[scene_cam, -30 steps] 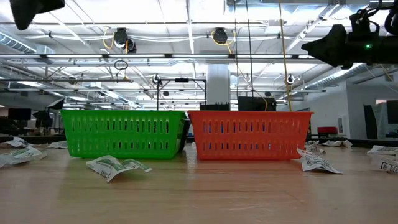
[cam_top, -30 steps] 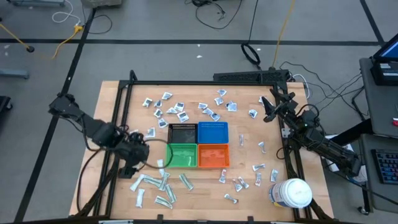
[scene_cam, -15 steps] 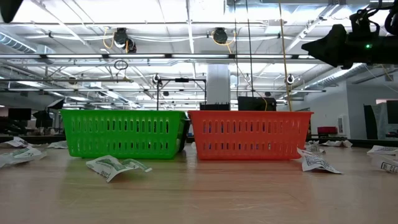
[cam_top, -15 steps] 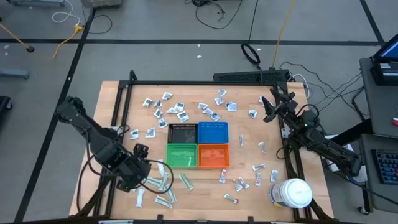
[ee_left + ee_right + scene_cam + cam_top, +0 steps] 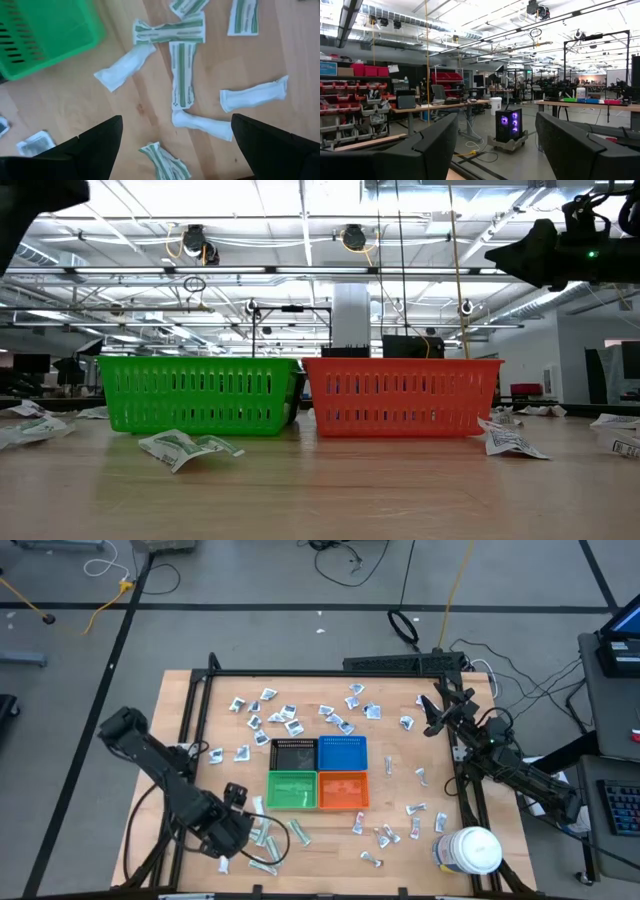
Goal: Pick & Place First Aid Supplies
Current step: Put the bandage into the green bin
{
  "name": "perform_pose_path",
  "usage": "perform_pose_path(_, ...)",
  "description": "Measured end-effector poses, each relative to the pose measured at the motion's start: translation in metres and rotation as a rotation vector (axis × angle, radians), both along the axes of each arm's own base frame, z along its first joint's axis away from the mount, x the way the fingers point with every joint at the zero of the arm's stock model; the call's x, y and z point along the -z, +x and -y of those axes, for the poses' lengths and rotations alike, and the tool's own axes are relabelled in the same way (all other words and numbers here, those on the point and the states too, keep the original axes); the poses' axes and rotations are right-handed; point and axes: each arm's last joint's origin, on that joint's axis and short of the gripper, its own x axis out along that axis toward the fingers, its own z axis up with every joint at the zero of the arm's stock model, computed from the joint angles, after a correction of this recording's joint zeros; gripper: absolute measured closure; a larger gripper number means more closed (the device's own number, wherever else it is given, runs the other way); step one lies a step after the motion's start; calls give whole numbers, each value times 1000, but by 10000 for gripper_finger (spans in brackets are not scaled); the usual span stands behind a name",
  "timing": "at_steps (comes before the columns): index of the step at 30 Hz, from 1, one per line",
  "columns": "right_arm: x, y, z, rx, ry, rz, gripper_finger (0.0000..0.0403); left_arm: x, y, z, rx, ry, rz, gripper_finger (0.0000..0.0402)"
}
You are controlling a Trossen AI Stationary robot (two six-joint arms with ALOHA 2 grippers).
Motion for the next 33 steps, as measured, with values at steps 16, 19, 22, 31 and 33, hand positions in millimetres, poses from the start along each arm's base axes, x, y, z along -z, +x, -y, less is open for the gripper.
perform_pose_path(16,0,0,0,0,0,0,140,59,0,7,-3,-7,11,89)
perform_pose_path(19,0,0,0,0,0,0,140,66,0,7,-3,-26,30,118)
perform_pose_path(22,0,0,0,0,0,0,140,72,-1,6,-12,-37,35,138)
perform_pose_path(31,0,0,0,0,0,0,140,92,-2,5,-23,-24,21,141)
perform_pose_path(33,0,0,0,0,0,0,140,98,-1,7,-22,-17,12,136)
